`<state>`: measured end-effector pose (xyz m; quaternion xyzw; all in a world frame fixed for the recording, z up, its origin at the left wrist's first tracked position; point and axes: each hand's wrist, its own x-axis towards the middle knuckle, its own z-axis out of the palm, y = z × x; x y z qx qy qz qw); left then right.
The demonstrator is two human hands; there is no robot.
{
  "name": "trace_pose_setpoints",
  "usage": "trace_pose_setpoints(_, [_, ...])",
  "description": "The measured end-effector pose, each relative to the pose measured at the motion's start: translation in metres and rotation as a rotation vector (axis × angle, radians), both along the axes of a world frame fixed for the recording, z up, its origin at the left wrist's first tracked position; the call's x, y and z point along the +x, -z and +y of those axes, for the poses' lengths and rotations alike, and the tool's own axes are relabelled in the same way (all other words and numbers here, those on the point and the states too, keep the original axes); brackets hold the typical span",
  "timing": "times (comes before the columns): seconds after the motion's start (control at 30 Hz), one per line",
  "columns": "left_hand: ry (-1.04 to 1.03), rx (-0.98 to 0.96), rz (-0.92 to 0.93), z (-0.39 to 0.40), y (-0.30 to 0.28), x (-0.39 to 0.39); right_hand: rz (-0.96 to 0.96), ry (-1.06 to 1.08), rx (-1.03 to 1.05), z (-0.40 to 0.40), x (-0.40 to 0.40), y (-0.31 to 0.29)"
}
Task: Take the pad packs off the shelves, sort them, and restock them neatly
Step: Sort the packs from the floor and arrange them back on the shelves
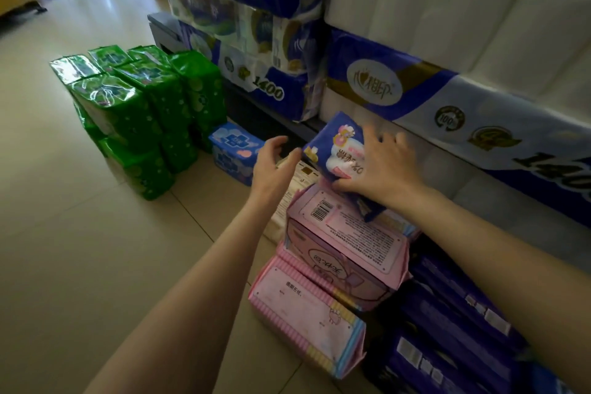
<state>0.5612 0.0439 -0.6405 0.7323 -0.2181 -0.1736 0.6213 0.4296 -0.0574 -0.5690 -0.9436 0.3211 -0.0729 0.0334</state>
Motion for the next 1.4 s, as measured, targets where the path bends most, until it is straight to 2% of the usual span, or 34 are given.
trace_pose_setpoints(0.1, [0.151,-0.105,0.163,-0.004,-0.037,-0.018,-0.235,0.102,0.270,-0.004,-0.015,-0.014])
trace_pose_setpoints(0.23, [0.448,-0.023,0.144,-0.013,-0.071,-0.043,-0.389,0.081,0.501,-0.018,-0.053,-0.030])
trace_pose_setpoints(0.33, [0.614,0.051,0.117,-0.020,-0.089,-0.071,-0.544,0.100,0.930,-0.025,-0.106,-0.044])
trace_pose_setpoints(0.4, [0.775,0.138,0.152,-0.026,-0.094,-0.097,-0.555,0.134,1.181,-0.030,-0.148,-0.046])
trace_pose_setpoints(0.43, [0.849,0.207,0.133,-0.029,-0.093,-0.111,-0.504,0.159,1.215,-0.032,-0.167,-0.043])
trace_pose_setpoints(0.5, [0.946,0.319,0.074,-0.035,-0.087,-0.138,-0.434,0.214,1.199,-0.037,-0.200,-0.038])
trace_pose_setpoints(0.57, [1.003,0.412,-0.077,-0.042,-0.080,-0.161,-0.341,0.240,1.076,-0.041,-0.227,-0.035])
trace_pose_setpoints(0.63, [1.017,0.478,-0.257,-0.053,-0.070,-0.180,-0.107,0.234,0.814,-0.046,-0.253,-0.034])
trace_pose_setpoints(0.7, [1.057,0.491,-0.287,-0.064,-0.057,-0.203,0.111,0.230,0.661,-0.051,-0.283,-0.026])
trace_pose_setpoints(0.73, [1.109,0.516,-0.329,-0.068,-0.048,-0.215,0.198,0.230,0.641,-0.052,-0.299,-0.017])
trace_pose_setpoints(0.83, [1.315,0.700,-0.607,-0.073,-0.008,-0.259,0.391,0.216,0.634,-0.039,-0.341,0.014])
trace_pose_setpoints(0.9, [1.444,0.858,-0.782,-0.072,0.023,-0.284,0.423,0.228,0.621,-0.030,-0.363,0.032])
trace_pose_setpoints(1.0, [1.516,0.984,-0.995,-0.070,0.053,-0.307,0.311,0.288,0.518,-0.031,-0.385,0.050])
trace_pose_setpoints(1.1, [1.504,1.014,-1.053,-0.065,0.061,-0.320,0.278,0.325,0.590,-0.032,-0.399,0.051])
trace_pose_setpoints(1.2, [1.510,1.021,-1.150,-0.056,0.067,-0.328,0.462,0.186,0.719,-0.006,-0.405,0.053])
trace_pose_setpoints(1.27, [1.465,1.005,-1.220,-0.051,0.071,-0.329,0.507,0.090,0.772,0.021,-0.406,0.067])
trace_pose_setpoints(1.33, [1.431,0.982,-1.262,-0.049,0.073,-0.327,0.490,0.025,0.751,0.045,-0.403,0.088])
trace_pose_setpoints(1.4, [1.426,0.979,-1.277,-0.048,0.072,-0.326,0.477,-0.019,0.602,0.060,-0.397,0.106])
